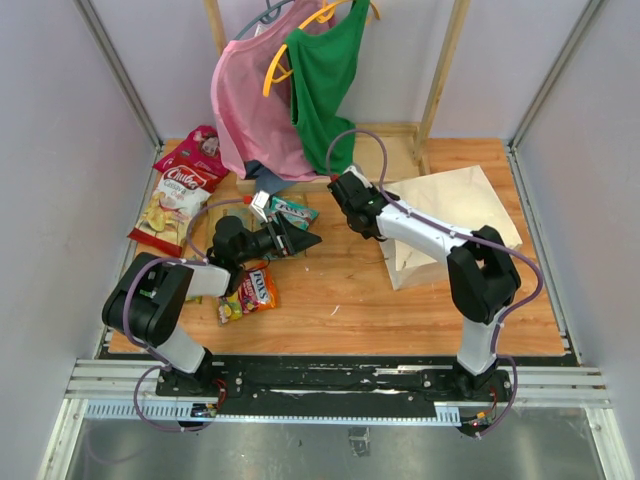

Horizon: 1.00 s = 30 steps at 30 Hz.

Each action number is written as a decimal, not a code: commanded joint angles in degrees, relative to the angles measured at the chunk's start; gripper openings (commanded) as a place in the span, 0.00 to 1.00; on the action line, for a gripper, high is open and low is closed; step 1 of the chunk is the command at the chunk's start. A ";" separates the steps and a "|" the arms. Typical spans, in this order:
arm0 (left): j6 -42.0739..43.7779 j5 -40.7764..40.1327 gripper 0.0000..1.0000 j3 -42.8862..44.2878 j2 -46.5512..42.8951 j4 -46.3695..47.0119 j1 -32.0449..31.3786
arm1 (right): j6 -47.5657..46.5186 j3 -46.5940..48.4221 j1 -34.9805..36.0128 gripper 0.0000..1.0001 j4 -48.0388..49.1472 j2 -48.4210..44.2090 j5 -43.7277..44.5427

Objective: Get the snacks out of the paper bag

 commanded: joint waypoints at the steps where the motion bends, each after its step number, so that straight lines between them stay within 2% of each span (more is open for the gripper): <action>1: 1.61 -0.37 0.97 -0.31 -1.45 -0.08 -0.01 | 0.43 -0.70 -0.92 0.10 1.10 -1.90 4.60; 4: 2.27 -1.04 0.97 -0.41 -1.89 -1.07 -0.07 | 0.82 -1.20 -0.93 0.01 0.94 -3.63 5.01; 10: 4.47 -3.97 0.97 0.40 -3.26 -4.54 -1.75 | 1.60 -2.35 -0.27 0.01 -0.75 -8.37 3.08; 18: 13.04 -15.04 0.98 6.04 -3.35 -12.46 -12.87 | 4.24 -5.14 0.21 0.01 -2.85 -17.70 -4.07; 21: 10.79 -16.43 0.98 7.36 0.30 -7.09 -15.65 | 4.71 -5.66 0.21 0.01 -3.50 -20.99 -5.92; 26: 1.38 -17.69 0.90 11.27 9.32 5.77 -21.25 | 4.95 -7.06 0.08 0.01 -3.47 -23.50 -7.22; 30: -0.93 -24.72 0.79 16.54 15.46 4.37 -27.33 | 5.30 -8.32 -0.34 0.01 -3.45 -23.48 -7.19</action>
